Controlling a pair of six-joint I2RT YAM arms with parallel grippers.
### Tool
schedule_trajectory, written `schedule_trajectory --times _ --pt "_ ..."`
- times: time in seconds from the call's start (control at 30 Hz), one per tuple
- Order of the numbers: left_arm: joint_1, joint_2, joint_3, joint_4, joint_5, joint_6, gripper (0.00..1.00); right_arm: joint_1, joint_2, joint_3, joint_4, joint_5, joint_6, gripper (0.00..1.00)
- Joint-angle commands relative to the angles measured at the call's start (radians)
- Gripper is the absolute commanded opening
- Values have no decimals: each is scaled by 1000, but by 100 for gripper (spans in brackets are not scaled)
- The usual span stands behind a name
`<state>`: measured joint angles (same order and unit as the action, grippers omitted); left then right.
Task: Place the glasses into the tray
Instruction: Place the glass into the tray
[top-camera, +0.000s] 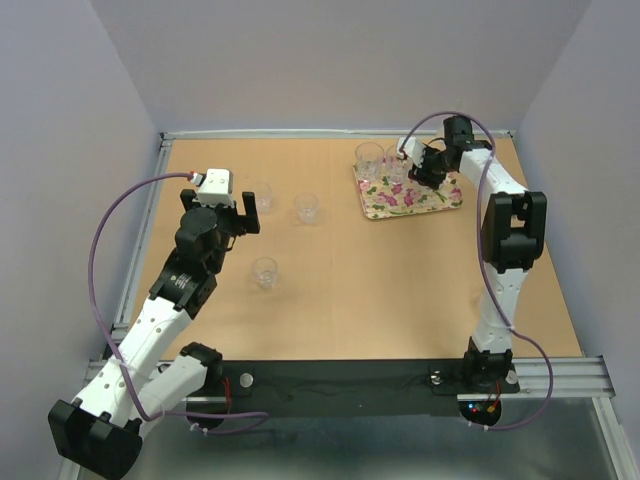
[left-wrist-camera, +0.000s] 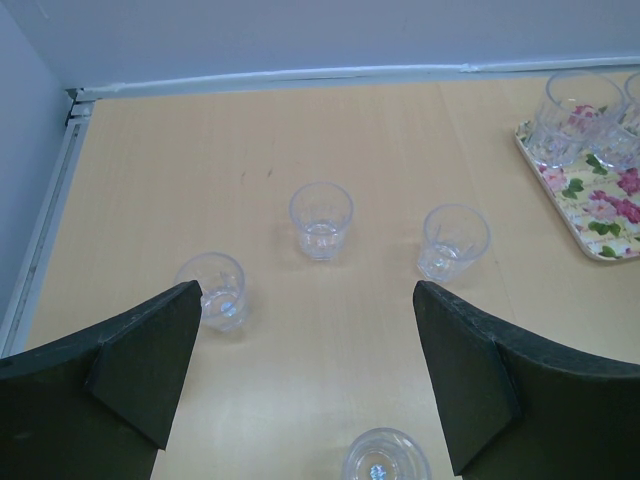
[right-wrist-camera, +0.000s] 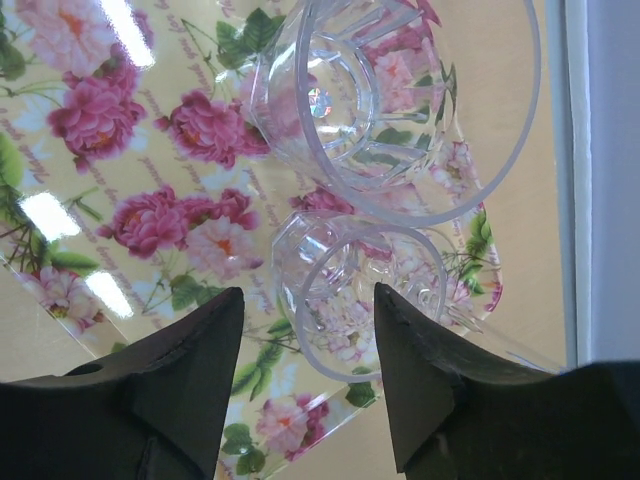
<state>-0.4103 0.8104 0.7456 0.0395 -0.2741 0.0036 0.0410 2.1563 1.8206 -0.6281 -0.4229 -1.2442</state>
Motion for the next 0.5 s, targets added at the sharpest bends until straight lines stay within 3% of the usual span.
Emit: schedule_trajectory --times 0.0,0.47 --pt "7 -20 -6 31 -8 13 99 10 -85 48 7 -34 45 63" --pt "8 -50 -6 33 1 10 99 8 -423 -211 8 -53 264 75"
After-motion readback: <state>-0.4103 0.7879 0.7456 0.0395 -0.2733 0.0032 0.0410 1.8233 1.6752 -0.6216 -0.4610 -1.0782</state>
